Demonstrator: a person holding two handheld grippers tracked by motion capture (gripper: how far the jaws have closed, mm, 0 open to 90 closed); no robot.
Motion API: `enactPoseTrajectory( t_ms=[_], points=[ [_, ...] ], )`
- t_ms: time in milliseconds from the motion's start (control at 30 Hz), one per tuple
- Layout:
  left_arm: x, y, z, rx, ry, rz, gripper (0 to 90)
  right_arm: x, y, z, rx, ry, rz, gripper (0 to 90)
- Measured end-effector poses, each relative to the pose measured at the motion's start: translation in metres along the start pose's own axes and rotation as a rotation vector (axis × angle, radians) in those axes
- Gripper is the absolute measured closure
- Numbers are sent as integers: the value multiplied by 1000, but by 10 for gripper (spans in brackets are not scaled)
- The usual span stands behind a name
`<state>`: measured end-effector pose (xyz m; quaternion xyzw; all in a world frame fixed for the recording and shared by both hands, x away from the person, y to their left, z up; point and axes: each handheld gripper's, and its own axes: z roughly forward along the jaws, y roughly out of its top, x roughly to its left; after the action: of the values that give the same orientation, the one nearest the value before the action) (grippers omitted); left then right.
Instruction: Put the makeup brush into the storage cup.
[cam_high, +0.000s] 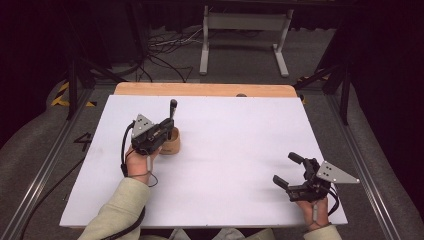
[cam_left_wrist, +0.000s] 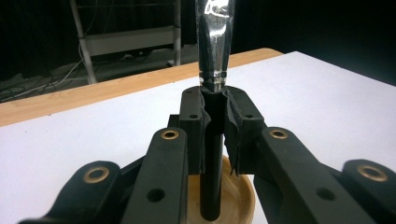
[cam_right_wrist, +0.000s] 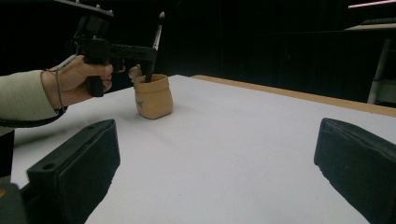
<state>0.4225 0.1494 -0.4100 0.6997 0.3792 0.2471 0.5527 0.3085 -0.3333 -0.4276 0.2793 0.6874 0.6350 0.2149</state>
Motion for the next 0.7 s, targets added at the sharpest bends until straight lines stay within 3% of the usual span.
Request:
enactPoseTrajectory(
  t_ms=[700],
  points=[
    [0, -8, 3, 41, 11, 33, 785, 0, 0, 0, -7, 6, 8, 4]
  ],
)
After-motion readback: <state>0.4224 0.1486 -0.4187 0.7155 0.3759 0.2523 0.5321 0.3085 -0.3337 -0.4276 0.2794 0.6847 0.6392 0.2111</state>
